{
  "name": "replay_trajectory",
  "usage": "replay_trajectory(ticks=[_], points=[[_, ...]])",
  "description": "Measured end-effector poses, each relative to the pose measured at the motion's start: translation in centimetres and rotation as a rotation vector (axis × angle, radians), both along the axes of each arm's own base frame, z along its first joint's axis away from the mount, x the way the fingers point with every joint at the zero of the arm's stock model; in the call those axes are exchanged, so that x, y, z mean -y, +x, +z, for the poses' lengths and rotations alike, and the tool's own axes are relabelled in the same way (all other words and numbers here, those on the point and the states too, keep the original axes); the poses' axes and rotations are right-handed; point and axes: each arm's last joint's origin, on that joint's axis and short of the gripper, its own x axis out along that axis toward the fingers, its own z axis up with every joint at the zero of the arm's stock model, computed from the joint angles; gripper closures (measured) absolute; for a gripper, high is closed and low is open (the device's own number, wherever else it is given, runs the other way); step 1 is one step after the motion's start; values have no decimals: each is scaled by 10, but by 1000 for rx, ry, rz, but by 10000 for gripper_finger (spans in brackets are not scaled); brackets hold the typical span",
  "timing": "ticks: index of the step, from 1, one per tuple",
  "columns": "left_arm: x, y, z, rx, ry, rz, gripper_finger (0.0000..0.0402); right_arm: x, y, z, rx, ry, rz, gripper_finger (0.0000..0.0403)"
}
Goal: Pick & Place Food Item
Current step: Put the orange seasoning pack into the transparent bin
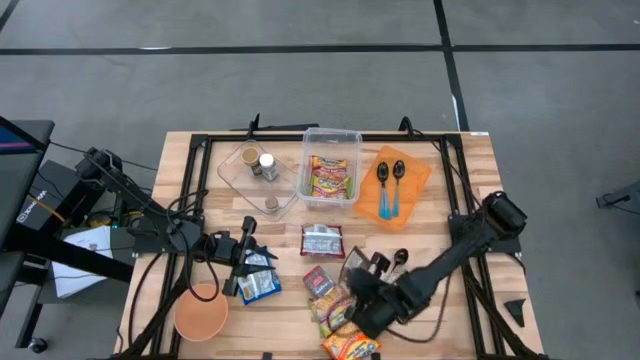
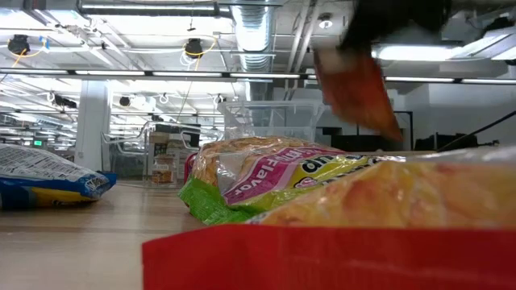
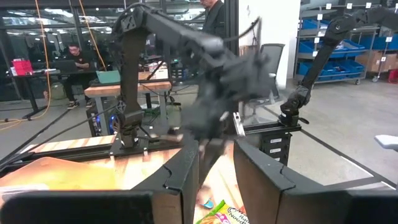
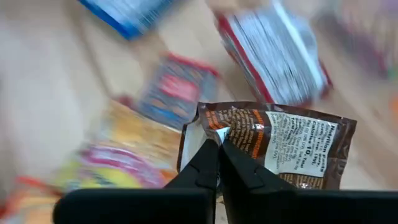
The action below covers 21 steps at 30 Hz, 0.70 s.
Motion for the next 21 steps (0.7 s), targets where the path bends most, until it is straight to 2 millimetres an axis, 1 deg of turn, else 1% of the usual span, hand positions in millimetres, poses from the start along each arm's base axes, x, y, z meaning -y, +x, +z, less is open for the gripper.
replay_trajectory(ticks=[4,7,10,13,17,21], points=[[0,0,-2,-15,11,-3,307,-28,-5,32,136,-64,91,402],[2,0,-4,-23,49,-51,307,-50,-10,50,228,-91,191,402],[7,3,-8,-10,111,-132,307,-72,-14,64,332,-111,324,402],[12,9,-9,42,141,-170,307,-88,-16,77,428,-129,455,403],[19,19,-16,96,176,-162,305,-96,-14,86,493,-127,564,403],[25,30,-24,159,187,-147,291,-94,-10,86,504,-116,587,403]])
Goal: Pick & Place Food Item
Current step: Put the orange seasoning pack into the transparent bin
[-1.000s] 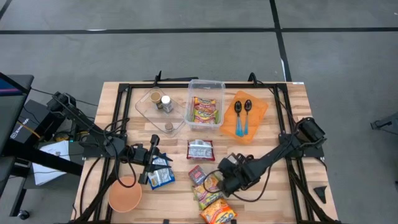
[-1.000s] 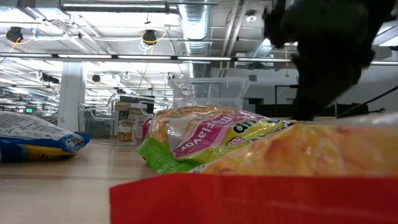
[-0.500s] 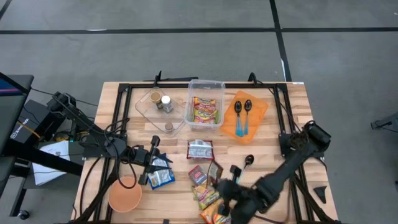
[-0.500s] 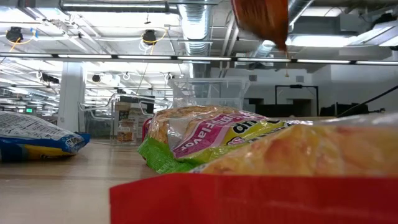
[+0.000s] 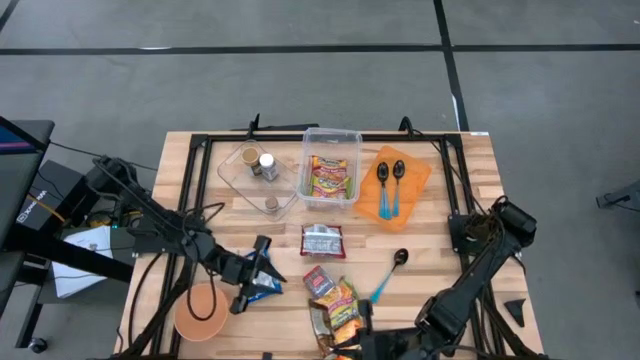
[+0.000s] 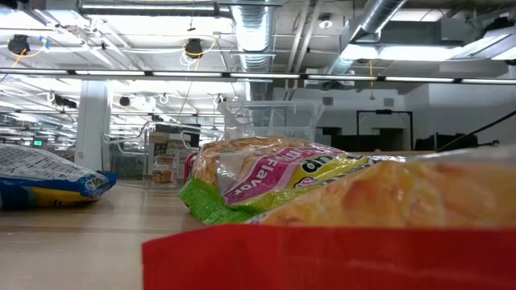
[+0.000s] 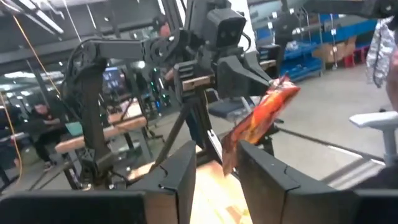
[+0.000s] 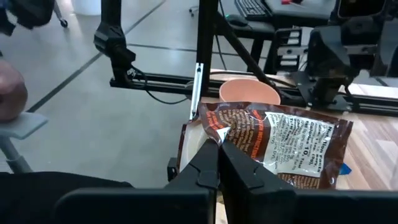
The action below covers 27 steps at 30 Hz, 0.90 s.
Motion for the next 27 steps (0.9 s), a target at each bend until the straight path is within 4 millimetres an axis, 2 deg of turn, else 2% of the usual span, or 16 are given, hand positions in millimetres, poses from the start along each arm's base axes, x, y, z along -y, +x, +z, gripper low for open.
replay_trajectory(ticks=[7,15,21,27], points=[[8,27,-6,4,-10,-69,231,6,7,-3,-9,14,27,403],[23,57,-10,-23,2,-197,159,2,6,1,31,17,54,403],[29,73,-16,-40,11,-197,143,-2,8,3,57,29,107,403],[31,81,-18,-38,23,-292,151,-2,8,2,55,16,117,403]])
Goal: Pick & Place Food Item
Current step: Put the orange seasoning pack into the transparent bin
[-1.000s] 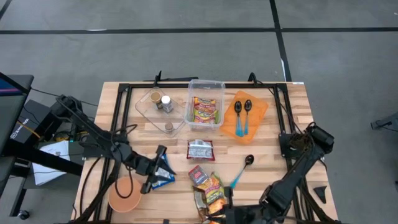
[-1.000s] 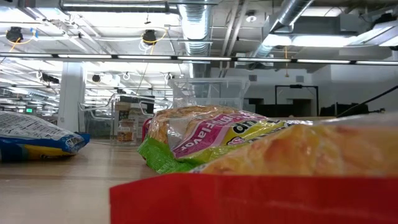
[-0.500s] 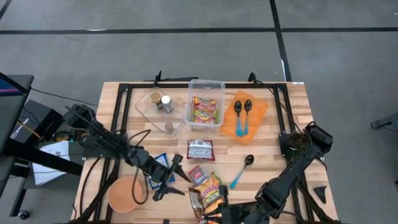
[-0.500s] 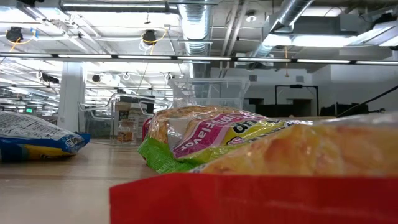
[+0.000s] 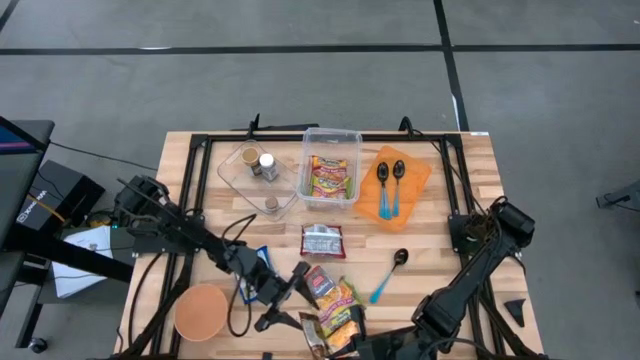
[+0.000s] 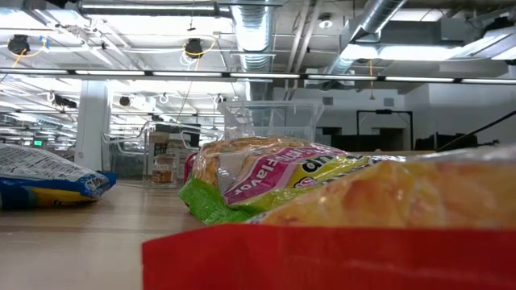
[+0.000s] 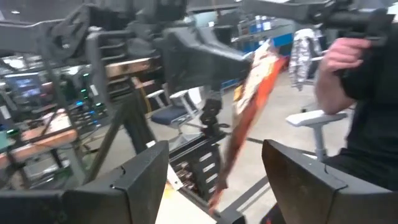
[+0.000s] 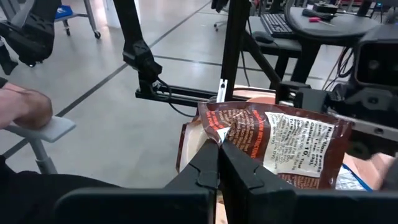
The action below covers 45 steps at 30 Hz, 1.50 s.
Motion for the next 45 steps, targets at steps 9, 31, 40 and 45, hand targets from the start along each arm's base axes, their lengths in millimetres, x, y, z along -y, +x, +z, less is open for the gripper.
replay_trajectory(ticks=[9,31,40,45], points=[[1,-1,0,0,0,-48,179,0,0,0,-1,-4,-7,403],[4,1,6,-1,-21,-54,213,5,4,1,13,-13,-47,403],[4,1,6,1,-19,-53,281,5,4,1,14,-12,-47,403],[4,1,6,0,-20,-54,369,5,4,1,13,-12,-47,401]])
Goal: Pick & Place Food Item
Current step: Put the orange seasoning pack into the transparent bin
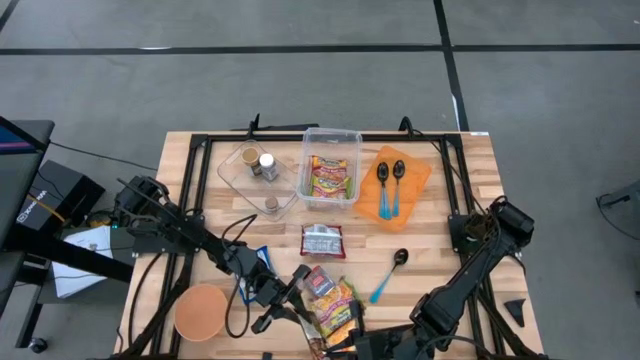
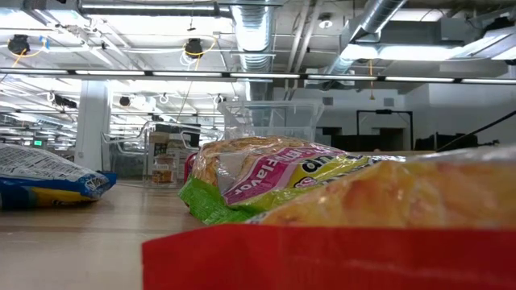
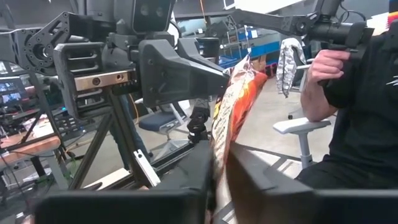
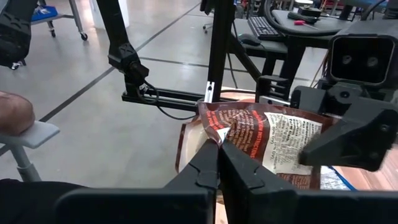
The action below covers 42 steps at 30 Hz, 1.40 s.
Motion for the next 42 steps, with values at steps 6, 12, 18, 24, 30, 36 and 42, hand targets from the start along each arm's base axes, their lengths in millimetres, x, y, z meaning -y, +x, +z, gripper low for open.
replay_trajectory(ticks=[6,12,18,24,30,36,42], points=[[0,0,0,-4,-2,1,396,0,0,-1,-7,-7,1,375],[0,0,-1,-11,7,1,397,0,0,-1,-11,-12,1,353],[-9,-11,5,-163,147,121,397,-1,-3,-4,-30,-34,5,352],[-20,-37,11,-397,245,328,397,-5,-8,-4,-39,-43,21,352],[-34,-65,14,-548,327,600,397,-2,-18,5,-57,-45,30,352],[-69,-80,30,-628,457,822,397,0,-32,18,-56,-38,27,352],[-107,-79,65,-771,558,1028,396,-2,-40,16,-50,-100,-51,351]])
